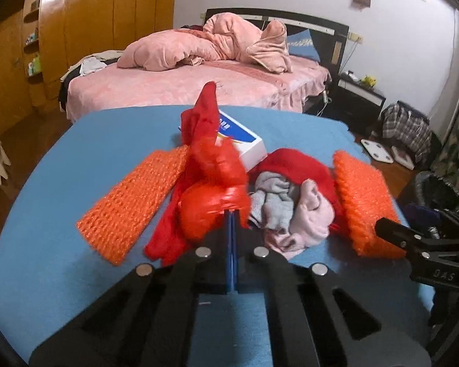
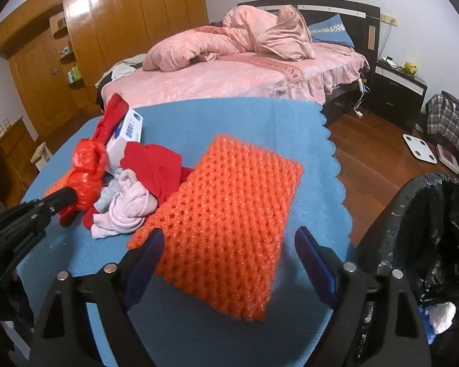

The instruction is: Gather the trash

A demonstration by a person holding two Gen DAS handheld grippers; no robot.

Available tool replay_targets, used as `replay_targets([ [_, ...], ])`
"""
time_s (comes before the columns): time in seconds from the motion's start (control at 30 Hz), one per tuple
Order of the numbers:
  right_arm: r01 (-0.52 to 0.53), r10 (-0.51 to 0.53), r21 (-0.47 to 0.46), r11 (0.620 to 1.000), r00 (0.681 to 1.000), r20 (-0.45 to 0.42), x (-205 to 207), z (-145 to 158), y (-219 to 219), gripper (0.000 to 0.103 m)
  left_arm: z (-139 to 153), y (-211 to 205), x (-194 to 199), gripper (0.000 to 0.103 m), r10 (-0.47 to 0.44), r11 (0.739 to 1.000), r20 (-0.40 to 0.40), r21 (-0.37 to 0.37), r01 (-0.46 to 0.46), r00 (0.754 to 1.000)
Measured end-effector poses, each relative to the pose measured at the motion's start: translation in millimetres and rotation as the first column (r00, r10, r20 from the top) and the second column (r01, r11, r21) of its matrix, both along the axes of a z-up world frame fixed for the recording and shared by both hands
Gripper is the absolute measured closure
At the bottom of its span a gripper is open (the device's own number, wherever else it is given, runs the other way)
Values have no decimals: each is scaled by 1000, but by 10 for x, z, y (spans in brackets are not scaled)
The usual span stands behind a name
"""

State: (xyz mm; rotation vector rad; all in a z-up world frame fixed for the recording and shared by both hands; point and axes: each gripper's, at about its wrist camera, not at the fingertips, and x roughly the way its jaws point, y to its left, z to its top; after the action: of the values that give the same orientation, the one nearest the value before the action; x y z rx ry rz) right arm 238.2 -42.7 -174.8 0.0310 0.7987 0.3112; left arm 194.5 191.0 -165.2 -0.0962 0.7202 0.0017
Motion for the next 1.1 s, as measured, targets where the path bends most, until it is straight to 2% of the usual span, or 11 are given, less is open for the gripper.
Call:
replay_targets([
  [0.27, -2, 2, 2, 1000, 1000, 16, -24, 30, -28, 18, 5, -39, -126, 101, 5, 1000, 4, -10, -5, 1000],
  [0.3, -1, 1, 2, 1000, 1000, 15, -18, 28, -38, 18, 1, -46, -109, 94, 11, 1000, -1, -6, -11, 1000],
  [0.33, 1, -1, 2, 1000, 1000, 12, -16, 26, -45, 18, -2, -37, -83, 77, 18, 1000, -6, -4, -18, 1000],
  [0.4, 3, -3, 2, 1000, 1000, 11, -3, 30, -50, 18, 12, -19, -29, 56, 48, 999, 5, 3, -48, 999],
  [0.5, 4, -4, 0, 1000, 1000, 9, -1, 25, -55, 18, 12, -16, 97, 52, 59, 998, -2, 3, -59, 998],
  [0.57, 4, -4, -1, 1000, 1000, 6, 9, 19, -53, 18, -17, -38, 169, 53, 54, 998, -11, 14, -54, 998],
  [0.6, 5, -5, -1, 1000, 1000, 5, 9, 16, -52, 18, -33, -49, 193, 61, 52, 998, -17, 25, -52, 999],
  [0.63, 5, -5, -1, 1000, 1000, 6, 6, 14, -56, 18, -47, -64, 206, 78, 48, 998, -18, 31, -47, 999],
  [0.83, 4, -4, 10, 1000, 1000, 10, -20, 10, -71, 18, -5, -63, 108, 91, 46, 998, 12, 31, -47, 999],
  [1.03, -14, 13, 32, 999, 999, 30, -121, 57, -69, 17, 223, -78, -226, 94, 32, 999, 77, -1, -32, 997],
  [1.1, -29, 28, 37, 999, 999, 33, -158, 58, -32, 17, 255, -95, -322, 94, 23, 1000, 75, -21, -22, 997],
])
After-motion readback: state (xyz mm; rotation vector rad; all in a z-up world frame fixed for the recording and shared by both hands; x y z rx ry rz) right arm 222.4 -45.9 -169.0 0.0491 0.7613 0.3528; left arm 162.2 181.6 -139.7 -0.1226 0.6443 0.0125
